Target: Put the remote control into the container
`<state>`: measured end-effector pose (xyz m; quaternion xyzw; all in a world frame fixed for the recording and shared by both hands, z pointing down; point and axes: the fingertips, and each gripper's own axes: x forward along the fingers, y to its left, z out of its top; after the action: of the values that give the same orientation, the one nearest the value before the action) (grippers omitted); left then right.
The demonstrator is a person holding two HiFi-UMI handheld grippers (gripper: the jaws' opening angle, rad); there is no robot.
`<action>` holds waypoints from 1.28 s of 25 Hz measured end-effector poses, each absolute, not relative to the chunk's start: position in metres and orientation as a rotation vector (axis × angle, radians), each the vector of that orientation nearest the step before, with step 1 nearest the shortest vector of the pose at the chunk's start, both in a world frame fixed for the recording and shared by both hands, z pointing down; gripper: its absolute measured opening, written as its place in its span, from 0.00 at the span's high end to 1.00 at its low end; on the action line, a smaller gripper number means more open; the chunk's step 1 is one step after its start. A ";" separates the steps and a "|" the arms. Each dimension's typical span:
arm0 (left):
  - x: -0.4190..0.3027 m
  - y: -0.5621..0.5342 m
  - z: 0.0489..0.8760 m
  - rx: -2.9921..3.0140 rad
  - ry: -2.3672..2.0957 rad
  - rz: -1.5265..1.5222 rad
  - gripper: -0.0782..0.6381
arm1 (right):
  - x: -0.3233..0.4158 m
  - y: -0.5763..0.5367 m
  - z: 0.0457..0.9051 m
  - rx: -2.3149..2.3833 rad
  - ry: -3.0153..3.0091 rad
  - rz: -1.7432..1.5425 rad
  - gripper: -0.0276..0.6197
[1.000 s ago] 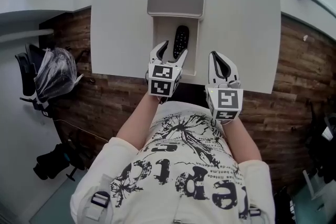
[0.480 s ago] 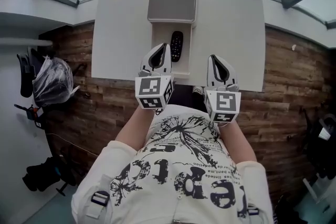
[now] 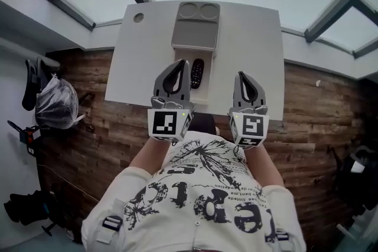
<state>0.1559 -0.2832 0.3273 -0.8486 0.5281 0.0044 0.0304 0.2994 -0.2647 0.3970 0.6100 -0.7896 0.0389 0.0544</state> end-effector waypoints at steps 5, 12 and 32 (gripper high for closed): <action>0.162 -0.269 0.291 -2.513 1.531 0.137 0.88 | 0.305 -0.256 0.358 1.912 -2.456 -0.058 0.95; 0.175 -0.269 0.287 -2.489 1.476 0.114 0.88 | 0.303 -0.257 0.341 1.883 -2.449 -0.138 0.95; 0.212 -0.297 0.311 -2.651 1.395 0.023 0.88 | 0.330 -0.270 0.341 1.954 -2.389 -0.131 0.95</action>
<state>0.2120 -0.2971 0.3114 -0.8826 0.4644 0.0078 0.0727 0.3295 -0.2696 0.3411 0.6324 -0.7730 -0.0423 0.0264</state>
